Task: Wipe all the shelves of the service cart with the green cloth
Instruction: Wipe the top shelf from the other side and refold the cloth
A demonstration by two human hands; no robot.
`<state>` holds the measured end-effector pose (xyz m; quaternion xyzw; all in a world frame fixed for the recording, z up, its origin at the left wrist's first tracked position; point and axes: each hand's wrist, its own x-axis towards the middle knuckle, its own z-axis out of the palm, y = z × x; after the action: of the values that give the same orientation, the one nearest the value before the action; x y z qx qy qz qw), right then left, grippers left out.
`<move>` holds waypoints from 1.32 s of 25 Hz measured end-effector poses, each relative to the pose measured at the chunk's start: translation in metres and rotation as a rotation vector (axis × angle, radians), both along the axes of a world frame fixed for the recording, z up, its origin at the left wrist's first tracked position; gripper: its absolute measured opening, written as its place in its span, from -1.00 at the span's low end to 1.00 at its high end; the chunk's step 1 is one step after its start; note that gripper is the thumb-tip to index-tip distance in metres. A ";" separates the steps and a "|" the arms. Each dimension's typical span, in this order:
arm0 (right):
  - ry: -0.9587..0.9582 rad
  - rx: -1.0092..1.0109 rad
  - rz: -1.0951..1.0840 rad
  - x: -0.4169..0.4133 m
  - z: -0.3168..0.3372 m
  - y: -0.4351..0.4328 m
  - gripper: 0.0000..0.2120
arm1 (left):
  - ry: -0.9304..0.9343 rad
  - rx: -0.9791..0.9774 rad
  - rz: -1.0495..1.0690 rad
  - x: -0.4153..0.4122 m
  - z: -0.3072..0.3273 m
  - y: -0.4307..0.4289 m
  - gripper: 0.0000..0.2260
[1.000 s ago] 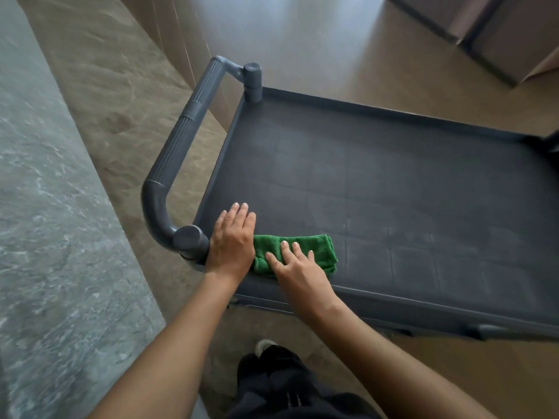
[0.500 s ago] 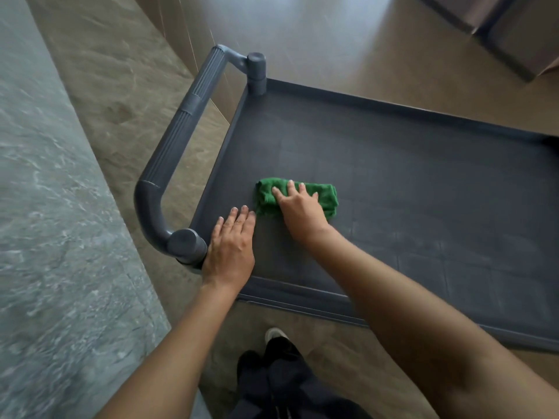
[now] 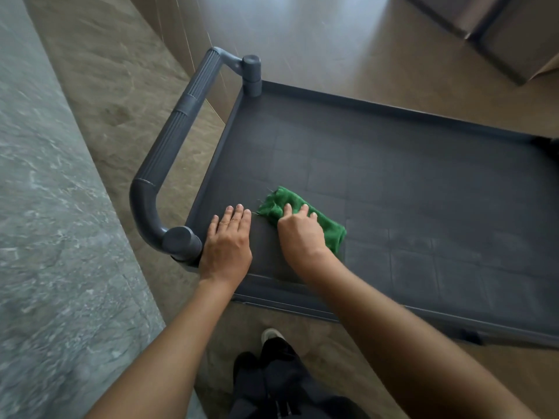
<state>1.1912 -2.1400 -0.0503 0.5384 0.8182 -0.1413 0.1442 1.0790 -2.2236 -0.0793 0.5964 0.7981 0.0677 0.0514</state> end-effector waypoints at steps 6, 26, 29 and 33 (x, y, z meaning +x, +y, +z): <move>-0.071 0.128 0.101 0.015 0.010 -0.010 -0.49 | -0.013 0.001 -0.007 -0.001 0.002 -0.002 -0.53; 0.225 0.182 0.308 -0.004 -0.041 0.123 -0.42 | 0.041 0.021 -0.004 -0.002 -0.002 0.001 -0.54; 0.197 0.154 0.256 -0.016 -0.045 0.140 -0.46 | 0.047 0.034 -0.004 -0.001 -0.002 0.002 -0.55; 0.291 0.169 0.404 0.005 -0.041 0.107 -0.47 | 0.077 0.034 -0.001 0.004 0.000 0.000 -0.56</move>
<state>1.1961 -2.0331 -0.0915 0.3484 0.9300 -0.1169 0.0050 1.0835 -2.2239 -0.0798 0.5999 0.7979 0.0582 0.0105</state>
